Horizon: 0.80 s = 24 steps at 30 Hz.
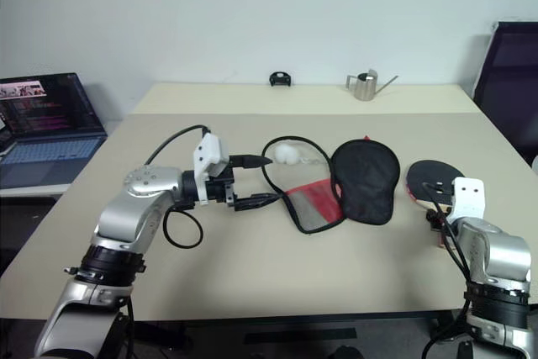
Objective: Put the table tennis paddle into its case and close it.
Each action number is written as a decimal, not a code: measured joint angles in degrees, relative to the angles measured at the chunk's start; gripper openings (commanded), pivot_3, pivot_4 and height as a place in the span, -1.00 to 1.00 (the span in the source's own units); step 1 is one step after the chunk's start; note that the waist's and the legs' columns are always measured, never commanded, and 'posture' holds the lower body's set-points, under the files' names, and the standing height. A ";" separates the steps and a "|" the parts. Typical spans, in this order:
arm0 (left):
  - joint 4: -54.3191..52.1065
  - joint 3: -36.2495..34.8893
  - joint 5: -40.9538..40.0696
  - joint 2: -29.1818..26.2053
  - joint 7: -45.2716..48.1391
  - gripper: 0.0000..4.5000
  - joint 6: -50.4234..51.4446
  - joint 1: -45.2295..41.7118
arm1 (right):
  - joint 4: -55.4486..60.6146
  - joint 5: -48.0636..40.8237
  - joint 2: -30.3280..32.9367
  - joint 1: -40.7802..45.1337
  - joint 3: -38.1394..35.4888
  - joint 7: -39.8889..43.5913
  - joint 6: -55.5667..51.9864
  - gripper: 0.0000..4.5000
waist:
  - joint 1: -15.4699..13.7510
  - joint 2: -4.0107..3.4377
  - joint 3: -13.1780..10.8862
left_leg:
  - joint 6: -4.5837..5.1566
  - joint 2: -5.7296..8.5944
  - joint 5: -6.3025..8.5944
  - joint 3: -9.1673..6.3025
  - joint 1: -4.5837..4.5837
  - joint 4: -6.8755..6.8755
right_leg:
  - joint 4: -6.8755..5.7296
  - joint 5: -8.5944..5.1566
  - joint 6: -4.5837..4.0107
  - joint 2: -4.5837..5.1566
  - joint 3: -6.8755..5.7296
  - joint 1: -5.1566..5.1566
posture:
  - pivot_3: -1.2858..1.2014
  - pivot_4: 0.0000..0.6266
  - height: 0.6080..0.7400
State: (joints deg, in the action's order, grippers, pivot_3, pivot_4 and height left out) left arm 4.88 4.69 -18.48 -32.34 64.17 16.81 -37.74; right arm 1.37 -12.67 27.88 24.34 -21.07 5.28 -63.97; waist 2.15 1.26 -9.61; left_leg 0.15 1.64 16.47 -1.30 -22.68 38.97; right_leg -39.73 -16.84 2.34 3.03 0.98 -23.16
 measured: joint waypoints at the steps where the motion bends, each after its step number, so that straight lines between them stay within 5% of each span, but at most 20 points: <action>1: 0.00 0.00 0.01 -0.01 -0.03 1.00 0.00 0.00 | -0.39 0.08 0.11 0.00 0.17 0.30 0.43 0.52 | 0.00 0.04 0.03 | 0.00 0.00 0.00 0.00 0.01 0.00 | -0.01 0.00 0.00 0.00 0.00 0.01 | 0.03 -0.52 1.00; 17: -0.19 -0.01 0.03 -0.28 -0.60 1.00 0.07 0.02 | 4.66 -0.13 -2.03 -3.49 -2.17 0.06 -2.36 0.52 | -0.48 0.29 0.18 | 0.00 -0.01 -0.01 -0.12 -0.02 -0.02 | 0.05 0.01 -0.03 0.00 -0.11 0.03 | 0.03 -0.52 1.00; 20: -0.19 -0.01 0.03 -0.33 -0.58 1.00 0.07 0.02 | 5.06 -0.17 -2.26 -3.61 -2.42 0.08 -2.93 0.29 | -0.48 0.31 0.20 | 0.00 -0.01 -0.01 -0.13 -0.02 -0.02 | 0.06 0.01 -0.03 0.00 -0.12 0.04 | 0.03 -0.52 1.00; 24: -0.19 -0.01 0.03 -0.35 -0.54 1.00 0.07 0.02 | 4.97 -0.22 -3.33 -3.35 -2.50 -0.22 -3.19 -0.30 | -0.48 0.39 0.26 | 0.00 -0.01 -0.01 -0.13 -0.02 -0.02 | 0.06 0.01 -0.03 0.00 -0.12 0.05 | 0.03 -0.52 1.00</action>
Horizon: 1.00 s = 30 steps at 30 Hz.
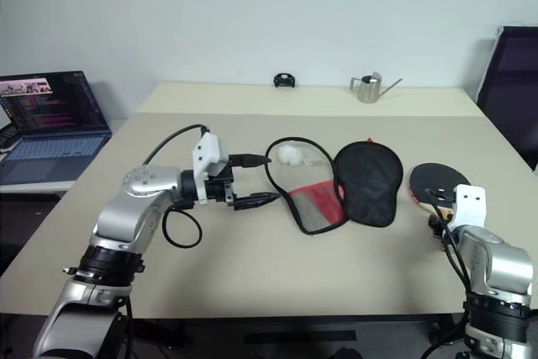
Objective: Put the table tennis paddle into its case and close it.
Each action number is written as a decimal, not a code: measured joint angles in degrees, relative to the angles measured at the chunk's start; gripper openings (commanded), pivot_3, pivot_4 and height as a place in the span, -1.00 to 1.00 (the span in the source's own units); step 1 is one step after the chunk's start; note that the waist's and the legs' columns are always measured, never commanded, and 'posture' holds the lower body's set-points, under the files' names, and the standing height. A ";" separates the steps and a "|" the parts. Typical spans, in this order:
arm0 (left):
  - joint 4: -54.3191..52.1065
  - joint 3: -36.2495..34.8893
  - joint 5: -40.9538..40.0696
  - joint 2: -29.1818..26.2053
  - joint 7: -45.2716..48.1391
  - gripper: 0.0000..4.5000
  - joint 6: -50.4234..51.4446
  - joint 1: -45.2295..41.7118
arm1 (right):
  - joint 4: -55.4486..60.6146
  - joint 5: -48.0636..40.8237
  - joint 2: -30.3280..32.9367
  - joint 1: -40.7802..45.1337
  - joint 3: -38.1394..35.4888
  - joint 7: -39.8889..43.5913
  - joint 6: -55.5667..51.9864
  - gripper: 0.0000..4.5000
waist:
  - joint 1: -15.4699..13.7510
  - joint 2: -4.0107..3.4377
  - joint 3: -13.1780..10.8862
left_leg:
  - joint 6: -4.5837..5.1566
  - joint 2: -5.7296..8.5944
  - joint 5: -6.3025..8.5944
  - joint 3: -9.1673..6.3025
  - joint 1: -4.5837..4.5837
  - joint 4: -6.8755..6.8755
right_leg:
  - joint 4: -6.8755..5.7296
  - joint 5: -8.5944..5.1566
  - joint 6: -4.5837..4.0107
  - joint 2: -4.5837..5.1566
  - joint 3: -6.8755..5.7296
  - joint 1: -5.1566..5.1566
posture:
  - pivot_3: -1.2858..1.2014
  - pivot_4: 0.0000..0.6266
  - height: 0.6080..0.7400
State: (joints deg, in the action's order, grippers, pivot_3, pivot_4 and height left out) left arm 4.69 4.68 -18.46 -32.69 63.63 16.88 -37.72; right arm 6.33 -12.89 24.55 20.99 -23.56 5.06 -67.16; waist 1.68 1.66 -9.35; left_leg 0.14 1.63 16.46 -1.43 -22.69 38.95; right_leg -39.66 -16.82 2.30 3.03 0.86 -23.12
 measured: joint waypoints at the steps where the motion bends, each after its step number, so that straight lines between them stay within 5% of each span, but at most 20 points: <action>1: 0.00 0.00 0.00 -0.02 0.00 1.00 0.00 0.00 | -0.09 0.02 -0.31 0.19 -0.09 -0.18 -0.06 -0.43 | 0.00 0.05 0.03 | 0.00 0.00 0.00 0.00 0.00 0.00 | 0.00 0.00 0.00 0.00 0.00 0.00 | 0.03 -0.52 1.00; 16: 0.01 -0.45 0.01 -1.99 -0.34 1.00 -0.01 0.38 | 1.77 1.46 -9.97 2.68 -5.04 -10.24 1.68 -0.52 | 0.02 0.25 0.17 | 0.00 -0.01 0.01 -0.05 0.47 -0.08 | 0.16 0.00 0.00 0.00 -0.03 0.49 | 0.03 -0.52 1.00; 30: 0.02 -0.45 0.05 -2.06 -0.44 1.00 -0.46 0.54 | 7.79 0.42 -11.46 6.31 0.36 -10.16 1.59 -0.52 | 0.16 -0.47 -0.27 | -0.01 0.00 0.00 0.01 -0.12 -0.08 | 0.10 0.00 0.00 -0.02 0.02 -0.15 | 0.03 -0.52 1.00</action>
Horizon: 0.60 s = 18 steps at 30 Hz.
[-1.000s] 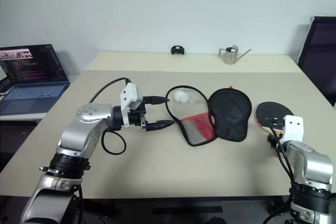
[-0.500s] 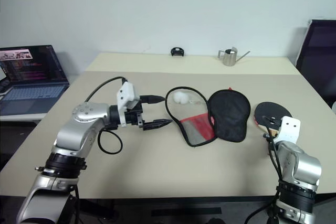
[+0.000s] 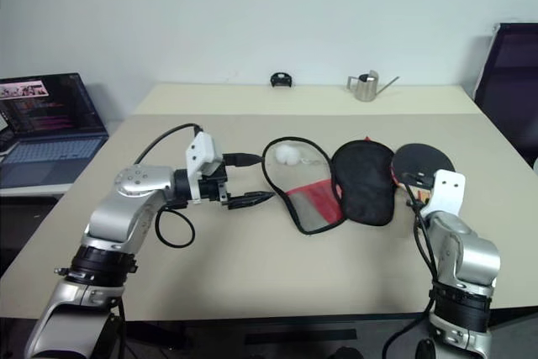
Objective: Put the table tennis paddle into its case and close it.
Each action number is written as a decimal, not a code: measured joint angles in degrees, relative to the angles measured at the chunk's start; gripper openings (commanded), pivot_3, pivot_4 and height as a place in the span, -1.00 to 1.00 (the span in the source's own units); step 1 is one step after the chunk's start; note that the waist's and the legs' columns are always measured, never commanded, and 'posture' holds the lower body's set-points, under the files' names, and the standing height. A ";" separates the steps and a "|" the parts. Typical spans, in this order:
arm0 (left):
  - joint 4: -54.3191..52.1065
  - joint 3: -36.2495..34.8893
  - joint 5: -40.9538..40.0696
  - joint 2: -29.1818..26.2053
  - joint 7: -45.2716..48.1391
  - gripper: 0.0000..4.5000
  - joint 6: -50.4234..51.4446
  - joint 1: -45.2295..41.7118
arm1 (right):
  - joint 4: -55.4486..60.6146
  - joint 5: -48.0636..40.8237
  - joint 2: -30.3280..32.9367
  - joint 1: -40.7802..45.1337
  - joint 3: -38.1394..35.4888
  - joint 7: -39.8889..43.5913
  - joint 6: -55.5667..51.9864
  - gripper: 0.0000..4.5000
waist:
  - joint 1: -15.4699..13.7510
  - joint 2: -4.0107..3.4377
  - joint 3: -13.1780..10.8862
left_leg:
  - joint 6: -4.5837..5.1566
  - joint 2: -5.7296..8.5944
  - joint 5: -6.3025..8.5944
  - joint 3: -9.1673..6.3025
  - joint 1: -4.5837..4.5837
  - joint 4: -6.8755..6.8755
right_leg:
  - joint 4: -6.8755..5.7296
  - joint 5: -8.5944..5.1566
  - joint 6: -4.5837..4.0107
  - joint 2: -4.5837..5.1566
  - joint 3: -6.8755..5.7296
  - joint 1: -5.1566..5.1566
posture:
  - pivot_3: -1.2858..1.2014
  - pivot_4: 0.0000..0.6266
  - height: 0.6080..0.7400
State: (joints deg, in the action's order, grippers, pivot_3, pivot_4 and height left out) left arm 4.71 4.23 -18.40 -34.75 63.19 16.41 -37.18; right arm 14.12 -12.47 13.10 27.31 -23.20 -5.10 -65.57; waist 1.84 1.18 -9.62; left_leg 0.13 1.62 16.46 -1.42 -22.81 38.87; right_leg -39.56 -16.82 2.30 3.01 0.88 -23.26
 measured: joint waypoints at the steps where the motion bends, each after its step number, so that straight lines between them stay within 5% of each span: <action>1: 0.01 0.00 0.00 0.00 0.00 1.00 -0.07 0.08 | 0.21 -0.03 -0.12 0.33 0.14 0.00 -0.03 -0.52 | -0.01 0.00 0.00 | -0.01 0.00 0.00 0.00 -0.04 0.00 | 0.01 0.00 0.00 0.01 -0.01 -0.02 | 0.03 -0.52 1.00; 8: 0.09 0.00 0.02 -0.04 -0.01 1.00 -0.50 0.11 | 0.86 -0.11 -1.08 3.47 1.89 -0.21 -0.45 -0.52 | 0.07 -0.01 0.00 | 0.00 0.00 0.00 0.00 -0.05 -0.03 | 0.09 0.00 0.00 0.00 0.00 -0.04 | 0.03 -0.52 1.00; 18: 0.32 0.02 0.44 0.15 -0.05 1.00 -0.66 0.10 | -3.93 -0.04 -10.38 9.89 6.10 -2.56 0.39 -0.52 | 0.09 -0.02 -0.01 | -0.02 0.00 -0.01 0.00 -0.05 -0.03 | 0.06 0.00 -0.01 0.00 -0.01 -0.07 | 0.03 -0.52 1.00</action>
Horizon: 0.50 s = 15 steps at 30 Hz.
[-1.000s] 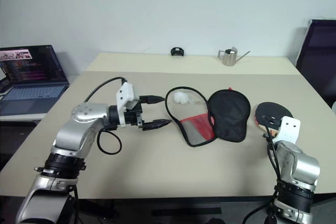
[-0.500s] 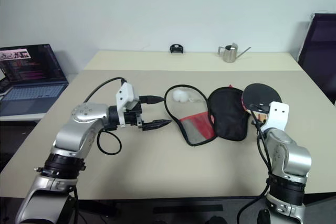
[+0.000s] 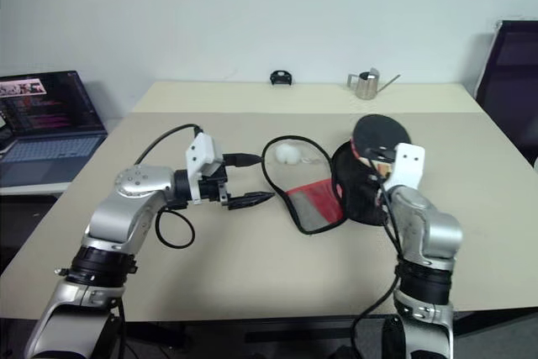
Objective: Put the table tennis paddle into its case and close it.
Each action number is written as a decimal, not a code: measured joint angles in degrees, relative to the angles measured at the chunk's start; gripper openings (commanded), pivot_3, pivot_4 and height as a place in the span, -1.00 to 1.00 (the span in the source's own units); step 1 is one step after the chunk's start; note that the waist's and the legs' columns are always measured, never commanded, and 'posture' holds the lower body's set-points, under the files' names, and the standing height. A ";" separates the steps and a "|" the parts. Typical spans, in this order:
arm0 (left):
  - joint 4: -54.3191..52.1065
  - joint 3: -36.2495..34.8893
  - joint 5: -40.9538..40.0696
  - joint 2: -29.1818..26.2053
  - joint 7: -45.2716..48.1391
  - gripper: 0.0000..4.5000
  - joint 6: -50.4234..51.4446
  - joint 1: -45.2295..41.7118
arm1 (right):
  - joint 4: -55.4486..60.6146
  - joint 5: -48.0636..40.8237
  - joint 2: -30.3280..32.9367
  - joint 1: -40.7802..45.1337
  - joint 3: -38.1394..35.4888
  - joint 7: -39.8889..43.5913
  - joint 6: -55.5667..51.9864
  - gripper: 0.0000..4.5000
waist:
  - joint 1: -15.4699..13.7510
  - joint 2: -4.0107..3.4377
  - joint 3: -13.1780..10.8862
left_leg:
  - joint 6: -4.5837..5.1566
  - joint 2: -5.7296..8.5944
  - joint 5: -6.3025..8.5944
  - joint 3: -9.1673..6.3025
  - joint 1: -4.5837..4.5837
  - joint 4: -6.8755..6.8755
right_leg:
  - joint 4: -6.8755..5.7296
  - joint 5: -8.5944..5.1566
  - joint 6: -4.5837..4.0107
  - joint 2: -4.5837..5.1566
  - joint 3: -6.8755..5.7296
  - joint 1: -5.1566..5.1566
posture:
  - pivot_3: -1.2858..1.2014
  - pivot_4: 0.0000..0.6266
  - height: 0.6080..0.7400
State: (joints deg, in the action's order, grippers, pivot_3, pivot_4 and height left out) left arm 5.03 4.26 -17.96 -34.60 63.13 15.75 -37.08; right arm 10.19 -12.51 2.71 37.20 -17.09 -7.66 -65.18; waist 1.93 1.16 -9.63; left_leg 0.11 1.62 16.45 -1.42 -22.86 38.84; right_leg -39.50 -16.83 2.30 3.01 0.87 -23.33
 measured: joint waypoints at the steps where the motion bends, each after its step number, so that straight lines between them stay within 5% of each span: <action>1: 0.00 0.00 0.03 0.01 -0.01 1.00 -0.01 0.00 | -1.04 0.00 -0.68 0.26 0.21 -0.15 0.46 -0.52 | -0.01 0.00 0.00 | 0.00 0.00 0.00 0.00 -0.01 0.00 | 0.01 0.00 0.00 0.00 0.00 0.00 | 0.03 -0.52 1.00; 15: -0.34 -0.03 0.04 -0.05 -0.74 1.00 0.02 0.53 | -8.67 2.06 0.51 -0.63 2.18 0.18 4.92 -0.52 | 0.06 -0.02 -0.02 | 0.00 0.01 0.00 0.01 -0.01 -0.01 | 0.00 0.00 0.00 0.01 0.01 -0.02 | 0.03 -0.52 1.00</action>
State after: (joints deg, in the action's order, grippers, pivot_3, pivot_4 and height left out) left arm 4.70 4.22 -17.92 -34.65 62.40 15.77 -36.56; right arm 1.52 -10.46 3.23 36.56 -14.92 -7.48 -60.26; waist 1.99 1.14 -9.65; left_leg 0.11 1.63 16.45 -1.41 -22.88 38.83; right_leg -39.50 -16.83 2.29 3.02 0.89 -23.35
